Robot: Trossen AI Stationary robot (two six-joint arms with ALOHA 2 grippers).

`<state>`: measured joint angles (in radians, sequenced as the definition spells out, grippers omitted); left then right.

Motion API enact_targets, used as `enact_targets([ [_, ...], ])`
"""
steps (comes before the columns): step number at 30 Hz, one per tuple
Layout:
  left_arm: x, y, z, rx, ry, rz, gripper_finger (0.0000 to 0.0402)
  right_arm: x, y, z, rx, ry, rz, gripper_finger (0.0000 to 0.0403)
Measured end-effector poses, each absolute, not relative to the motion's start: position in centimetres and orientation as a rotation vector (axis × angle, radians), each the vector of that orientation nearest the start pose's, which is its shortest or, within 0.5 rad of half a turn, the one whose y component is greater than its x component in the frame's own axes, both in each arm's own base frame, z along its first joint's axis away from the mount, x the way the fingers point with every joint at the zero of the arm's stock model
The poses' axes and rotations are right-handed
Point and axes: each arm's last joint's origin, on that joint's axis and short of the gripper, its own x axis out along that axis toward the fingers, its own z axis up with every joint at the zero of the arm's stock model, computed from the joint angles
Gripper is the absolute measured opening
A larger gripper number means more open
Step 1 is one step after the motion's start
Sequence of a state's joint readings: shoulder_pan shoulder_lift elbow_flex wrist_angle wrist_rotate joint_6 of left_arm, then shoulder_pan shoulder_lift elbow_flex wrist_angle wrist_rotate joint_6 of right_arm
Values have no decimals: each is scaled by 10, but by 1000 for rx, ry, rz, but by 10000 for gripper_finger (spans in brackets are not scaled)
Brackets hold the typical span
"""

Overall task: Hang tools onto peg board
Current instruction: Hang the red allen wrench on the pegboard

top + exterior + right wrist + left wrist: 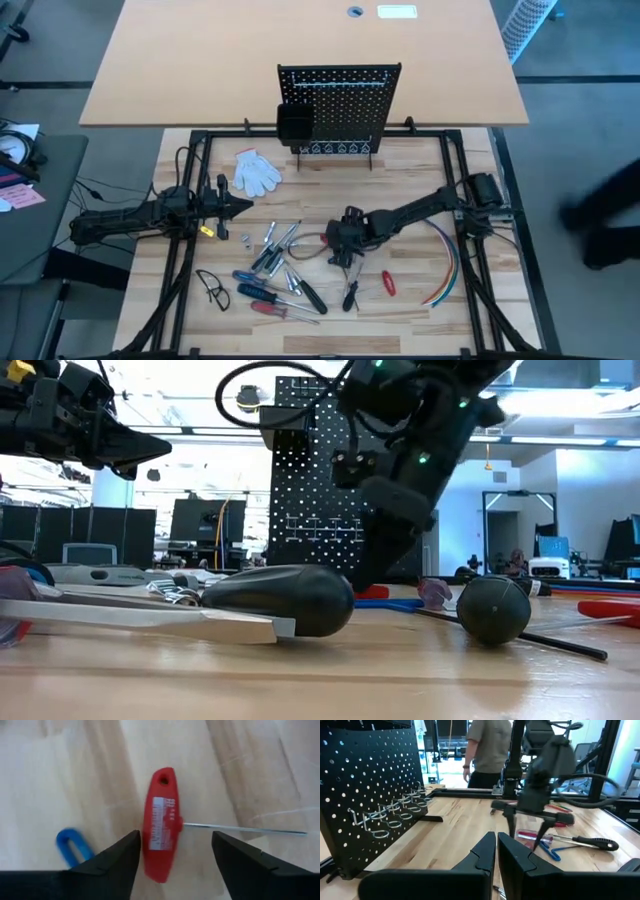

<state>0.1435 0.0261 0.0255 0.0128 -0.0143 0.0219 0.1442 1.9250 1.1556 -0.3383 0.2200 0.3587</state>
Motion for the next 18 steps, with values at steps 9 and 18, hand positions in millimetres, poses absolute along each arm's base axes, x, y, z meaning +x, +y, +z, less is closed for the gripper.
enact_targets([
  [9, 97, 14, 171, 23, -11, 158, 16, 375, 33, 112, 155, 1142, -195, 115],
  [18, 97, 14, 172, 23, -11, 157, 16, 364, 30, 127, 82, 1116, -129, 94],
])
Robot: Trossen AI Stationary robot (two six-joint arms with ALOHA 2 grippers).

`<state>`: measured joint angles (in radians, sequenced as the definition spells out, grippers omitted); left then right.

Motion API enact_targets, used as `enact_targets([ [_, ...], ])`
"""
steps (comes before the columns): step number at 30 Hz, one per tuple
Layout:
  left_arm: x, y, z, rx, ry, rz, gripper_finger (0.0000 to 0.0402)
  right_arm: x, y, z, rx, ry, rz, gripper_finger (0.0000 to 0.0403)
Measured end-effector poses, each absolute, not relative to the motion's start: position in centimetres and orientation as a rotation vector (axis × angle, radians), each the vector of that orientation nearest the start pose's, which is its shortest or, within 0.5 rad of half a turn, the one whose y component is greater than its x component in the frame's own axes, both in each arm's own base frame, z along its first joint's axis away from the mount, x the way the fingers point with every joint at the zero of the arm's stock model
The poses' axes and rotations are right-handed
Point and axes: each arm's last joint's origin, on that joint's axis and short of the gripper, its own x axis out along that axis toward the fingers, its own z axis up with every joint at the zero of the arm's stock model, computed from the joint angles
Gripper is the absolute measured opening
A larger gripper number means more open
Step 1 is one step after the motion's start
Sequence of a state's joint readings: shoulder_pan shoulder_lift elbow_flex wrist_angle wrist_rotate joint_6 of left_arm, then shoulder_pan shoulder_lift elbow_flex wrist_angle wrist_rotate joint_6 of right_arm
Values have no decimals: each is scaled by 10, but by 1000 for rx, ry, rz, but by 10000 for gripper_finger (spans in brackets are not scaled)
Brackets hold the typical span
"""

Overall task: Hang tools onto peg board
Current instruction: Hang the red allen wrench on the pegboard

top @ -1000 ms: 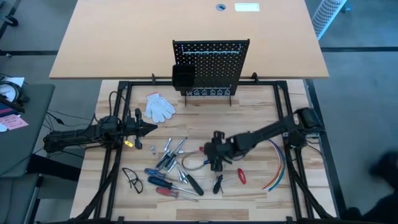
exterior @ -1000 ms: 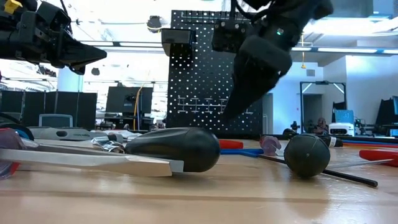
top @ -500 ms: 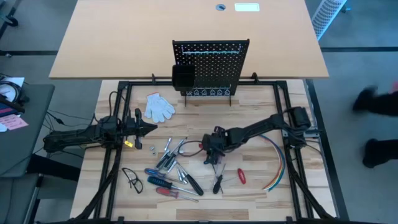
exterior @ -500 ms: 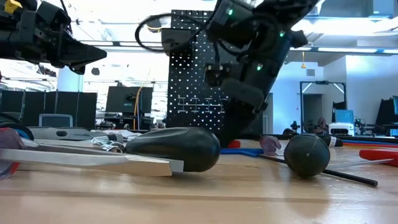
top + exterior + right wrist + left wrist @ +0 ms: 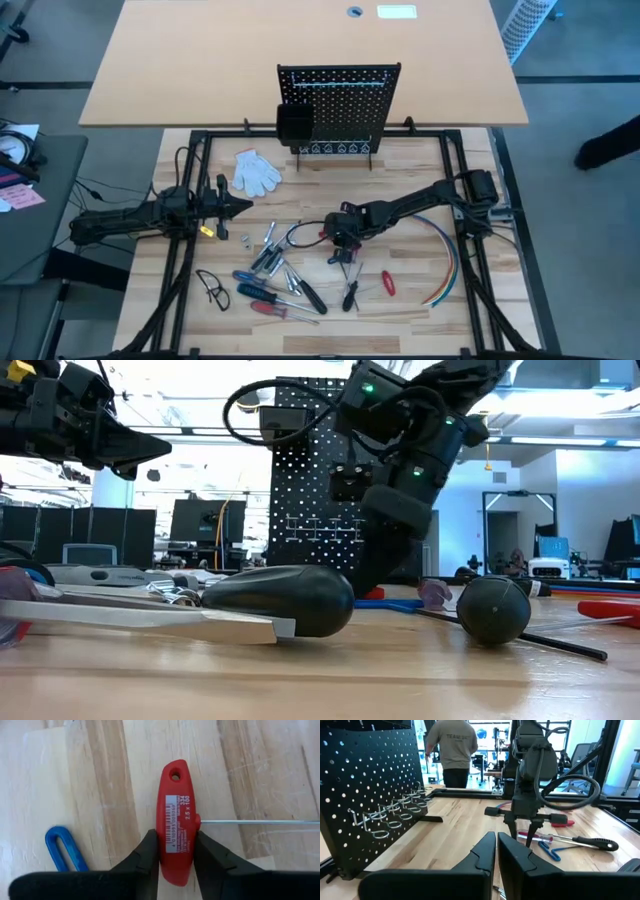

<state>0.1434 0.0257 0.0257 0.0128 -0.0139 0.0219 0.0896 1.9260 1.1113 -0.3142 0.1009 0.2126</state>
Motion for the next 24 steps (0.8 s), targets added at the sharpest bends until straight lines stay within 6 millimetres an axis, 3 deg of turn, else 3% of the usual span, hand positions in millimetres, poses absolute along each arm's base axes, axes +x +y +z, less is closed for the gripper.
enact_targets([
  [4, 97, 14, 172, 23, -11, 157, 16, 334, 33, 136, 93, 1041, -89, 94],
  [11, 97, 14, 172, 42, -17, 158, 16, 276, 22, 138, 305, 591, -66, 94],
  [15, 97, 15, 175, -17, -47, 163, 16, 251, 22, 154, 398, 343, 20, 94],
  [18, 97, 15, 181, -1, -107, 163, 16, 240, 21, 164, 443, 243, 89, 94],
  [24, 103, 11, 189, 193, -220, 103, 16, 239, 20, 191, 452, 64, 315, 94],
])
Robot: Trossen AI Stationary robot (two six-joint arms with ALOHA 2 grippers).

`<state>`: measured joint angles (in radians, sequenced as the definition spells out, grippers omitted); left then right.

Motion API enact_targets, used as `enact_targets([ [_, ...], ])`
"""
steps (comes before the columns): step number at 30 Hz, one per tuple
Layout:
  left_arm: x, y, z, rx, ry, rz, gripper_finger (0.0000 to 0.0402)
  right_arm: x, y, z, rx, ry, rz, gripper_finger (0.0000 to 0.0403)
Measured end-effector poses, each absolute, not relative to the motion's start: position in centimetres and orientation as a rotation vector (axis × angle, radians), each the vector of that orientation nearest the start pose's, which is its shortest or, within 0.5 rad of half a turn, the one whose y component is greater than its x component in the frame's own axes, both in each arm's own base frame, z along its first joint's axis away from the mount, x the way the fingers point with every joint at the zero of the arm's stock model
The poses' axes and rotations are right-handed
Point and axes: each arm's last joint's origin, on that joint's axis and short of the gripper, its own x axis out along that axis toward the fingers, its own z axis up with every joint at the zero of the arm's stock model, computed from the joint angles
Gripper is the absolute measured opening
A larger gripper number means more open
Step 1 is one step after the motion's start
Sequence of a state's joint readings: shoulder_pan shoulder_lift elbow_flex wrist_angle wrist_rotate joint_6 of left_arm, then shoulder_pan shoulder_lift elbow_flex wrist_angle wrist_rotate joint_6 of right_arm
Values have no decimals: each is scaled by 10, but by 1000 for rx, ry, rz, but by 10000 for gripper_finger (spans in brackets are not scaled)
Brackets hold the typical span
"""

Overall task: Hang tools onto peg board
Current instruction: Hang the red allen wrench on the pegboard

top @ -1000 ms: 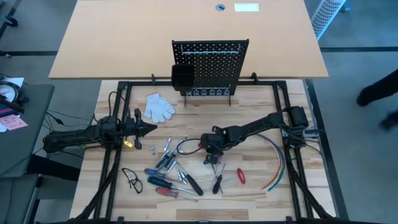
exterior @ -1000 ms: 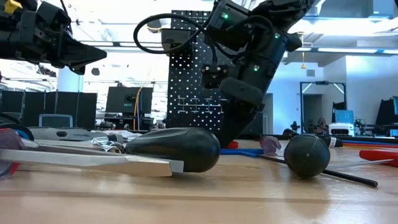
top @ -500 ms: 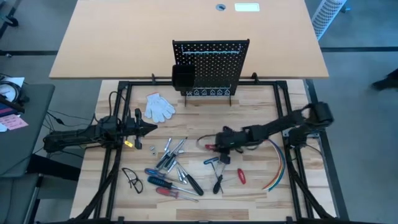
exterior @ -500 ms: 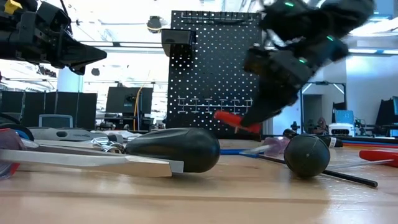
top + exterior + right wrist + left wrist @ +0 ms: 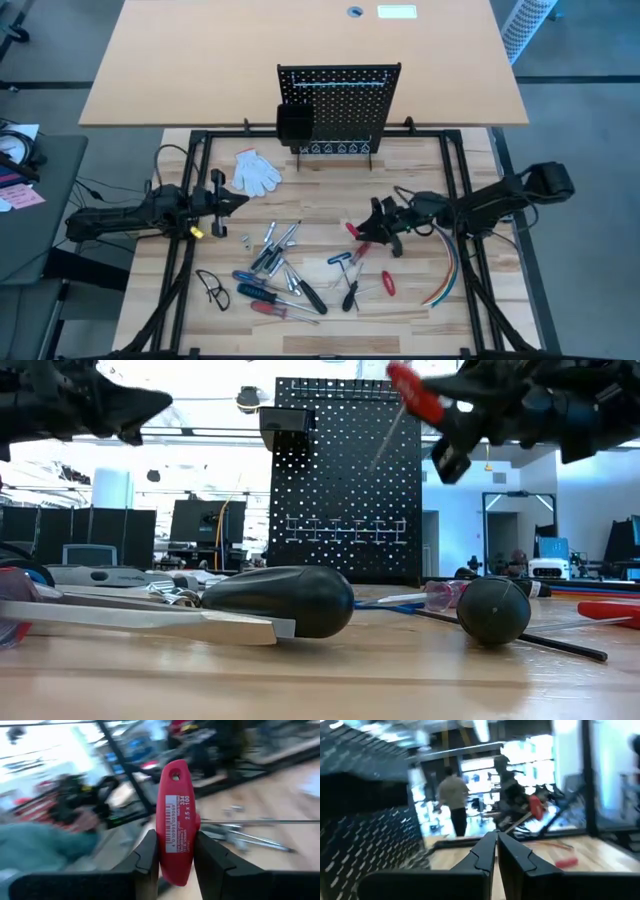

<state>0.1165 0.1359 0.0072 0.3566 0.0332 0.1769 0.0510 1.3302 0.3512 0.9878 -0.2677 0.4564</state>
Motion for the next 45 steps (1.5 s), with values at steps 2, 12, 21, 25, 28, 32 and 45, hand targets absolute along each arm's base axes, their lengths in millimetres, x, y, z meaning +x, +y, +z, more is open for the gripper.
enact_targets([
  [2, 109, 9, 184, 256, -169, 32, 16, 240, 18, 195, 452, 58, 379, 94],
  [12, 158, 7, 181, 314, 18, -123, 59, 273, 10, 192, 533, 161, 574, 94],
  [21, 234, 11, 188, 299, 165, -220, 186, 317, 12, 178, 552, 231, 747, 94],
  [25, 265, 8, 186, 307, 202, -278, 207, 329, 11, 168, 566, 257, 754, 94],
  [28, 281, 3, 181, 350, 207, -372, 207, 335, 9, 163, 560, 266, 746, 94],
  [32, 295, -2, 173, 373, 225, -407, 197, 336, 7, 162, 562, 269, 738, 94],
  [45, 311, -6, 175, 207, 237, -394, 101, 337, 6, 162, 559, 257, 707, 94],
])
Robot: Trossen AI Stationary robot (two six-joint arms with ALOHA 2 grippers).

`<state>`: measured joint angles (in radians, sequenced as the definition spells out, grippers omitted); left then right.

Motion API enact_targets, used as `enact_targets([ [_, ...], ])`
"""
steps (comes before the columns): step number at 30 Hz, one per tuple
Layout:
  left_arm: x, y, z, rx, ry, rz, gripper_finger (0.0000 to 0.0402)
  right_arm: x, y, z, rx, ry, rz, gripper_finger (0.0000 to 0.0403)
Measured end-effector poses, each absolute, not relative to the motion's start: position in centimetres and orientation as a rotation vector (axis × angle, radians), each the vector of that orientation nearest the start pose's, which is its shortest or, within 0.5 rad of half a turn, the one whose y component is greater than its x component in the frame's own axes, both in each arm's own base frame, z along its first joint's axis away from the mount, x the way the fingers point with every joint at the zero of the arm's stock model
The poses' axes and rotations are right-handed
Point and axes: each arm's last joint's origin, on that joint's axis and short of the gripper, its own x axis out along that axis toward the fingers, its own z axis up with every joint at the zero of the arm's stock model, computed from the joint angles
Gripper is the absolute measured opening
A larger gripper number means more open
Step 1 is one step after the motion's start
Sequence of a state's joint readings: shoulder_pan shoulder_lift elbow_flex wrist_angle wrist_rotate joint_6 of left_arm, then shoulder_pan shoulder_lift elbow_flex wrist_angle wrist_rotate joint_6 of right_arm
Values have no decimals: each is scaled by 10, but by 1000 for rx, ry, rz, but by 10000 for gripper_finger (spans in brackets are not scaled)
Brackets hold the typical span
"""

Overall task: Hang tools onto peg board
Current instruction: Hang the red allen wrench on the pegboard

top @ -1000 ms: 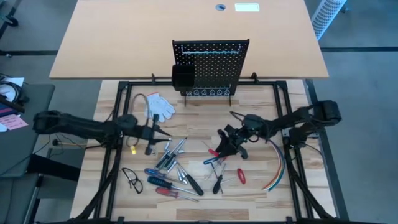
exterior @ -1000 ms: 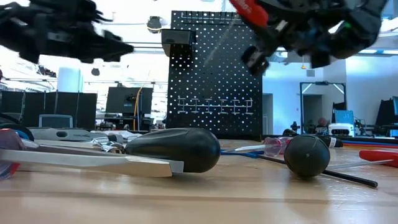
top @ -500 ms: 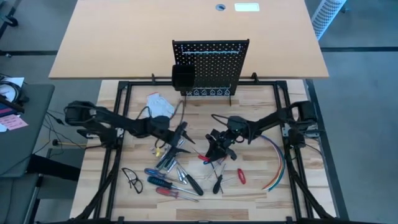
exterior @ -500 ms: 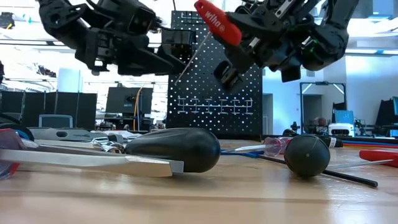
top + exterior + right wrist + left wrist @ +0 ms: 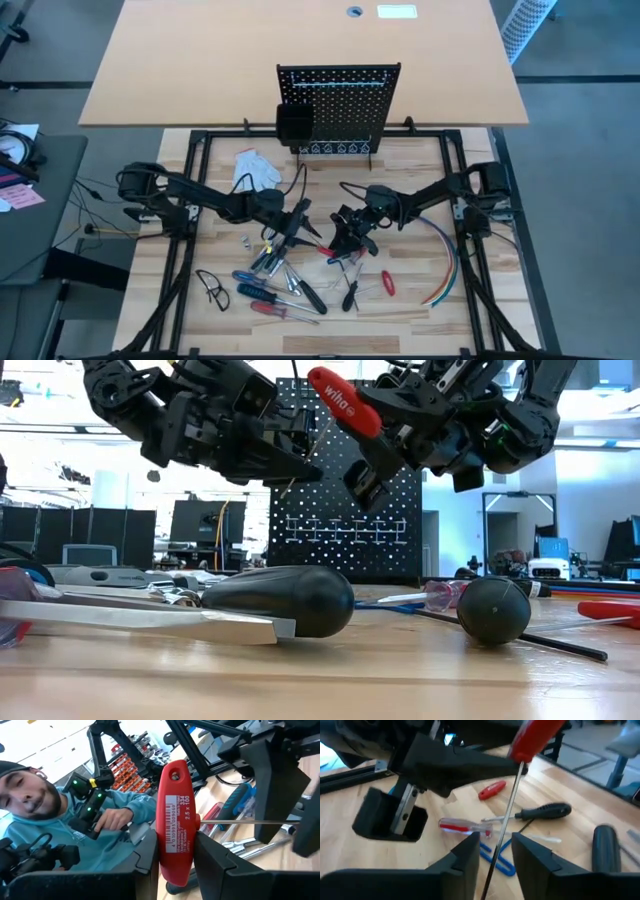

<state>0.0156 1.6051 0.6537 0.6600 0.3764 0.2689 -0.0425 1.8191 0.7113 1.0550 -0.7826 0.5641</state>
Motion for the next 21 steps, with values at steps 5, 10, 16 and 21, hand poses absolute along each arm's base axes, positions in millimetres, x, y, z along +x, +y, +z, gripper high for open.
enact_targets([
  [5, 311, -14, 177, 217, 223, -420, 43, 337, 5, 162, 549, 253, 687, 94],
  [10, 310, -20, 176, 238, 223, -436, 7, 337, 5, 161, 529, 248, 683, 96],
  [16, 310, -20, 174, 188, 253, -424, 2, 337, 3, 160, 521, 249, 656, 147],
  [21, 310, -20, 176, 83, 260, -373, 1, 335, -6, 168, 491, 234, 666, 177],
])
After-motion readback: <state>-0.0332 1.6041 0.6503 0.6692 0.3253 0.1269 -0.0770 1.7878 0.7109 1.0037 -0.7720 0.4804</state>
